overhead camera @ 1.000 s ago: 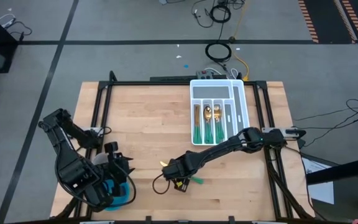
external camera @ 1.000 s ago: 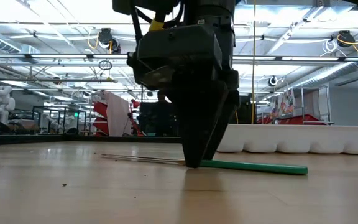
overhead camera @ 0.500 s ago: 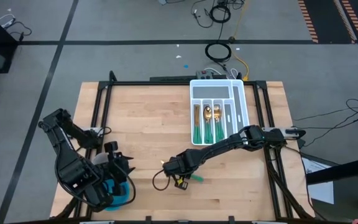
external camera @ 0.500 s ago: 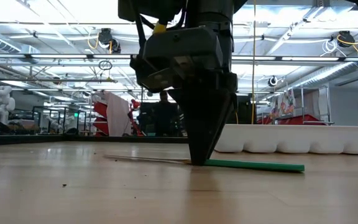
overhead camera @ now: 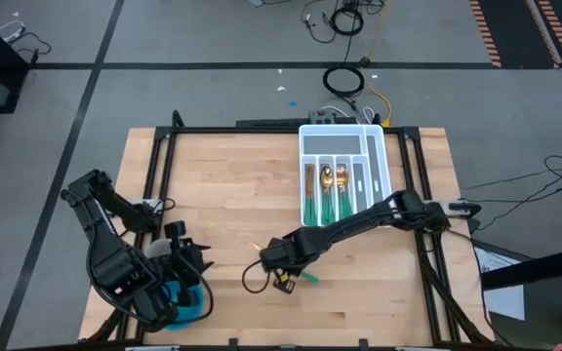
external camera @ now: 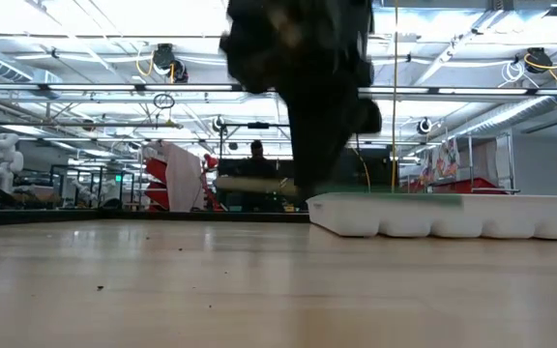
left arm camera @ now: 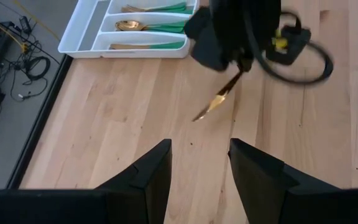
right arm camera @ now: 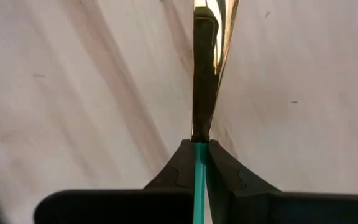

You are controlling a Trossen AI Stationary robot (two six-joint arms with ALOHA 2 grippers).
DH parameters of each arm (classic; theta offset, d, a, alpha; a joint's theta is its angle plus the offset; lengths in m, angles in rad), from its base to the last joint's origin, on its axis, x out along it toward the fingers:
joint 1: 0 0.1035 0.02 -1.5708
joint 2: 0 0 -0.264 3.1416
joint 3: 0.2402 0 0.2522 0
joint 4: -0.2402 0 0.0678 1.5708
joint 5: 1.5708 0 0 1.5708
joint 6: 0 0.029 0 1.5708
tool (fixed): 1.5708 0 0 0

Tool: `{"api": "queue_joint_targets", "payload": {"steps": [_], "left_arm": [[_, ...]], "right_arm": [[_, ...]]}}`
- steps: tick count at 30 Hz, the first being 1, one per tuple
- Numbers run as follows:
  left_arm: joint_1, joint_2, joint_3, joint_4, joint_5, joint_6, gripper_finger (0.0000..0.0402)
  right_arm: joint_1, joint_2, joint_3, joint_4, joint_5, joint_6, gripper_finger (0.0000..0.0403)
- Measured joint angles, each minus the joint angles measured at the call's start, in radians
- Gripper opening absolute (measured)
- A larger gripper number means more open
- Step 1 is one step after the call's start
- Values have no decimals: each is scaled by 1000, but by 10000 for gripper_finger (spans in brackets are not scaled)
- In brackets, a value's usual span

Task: Sort silverware
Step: Put the green table knife into the white cutlery tray

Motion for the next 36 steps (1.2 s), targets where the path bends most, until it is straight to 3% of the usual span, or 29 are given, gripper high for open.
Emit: {"api": "queue_joint_targets", "payload": {"steps": [11, 27, 36], "left_arm": [[0, 0, 0, 6, -9, -26, 169], [0, 0, 0, 5, -12, -105, 169], [0, 0, 0, 6, -12, -132, 169]], "right_arm": [[-80, -112, 4, -130, 63, 29, 0], [-409, -222, 6, -145, 78, -114, 0], [-552, -292, 6, -118, 60, -32, 0]]}}
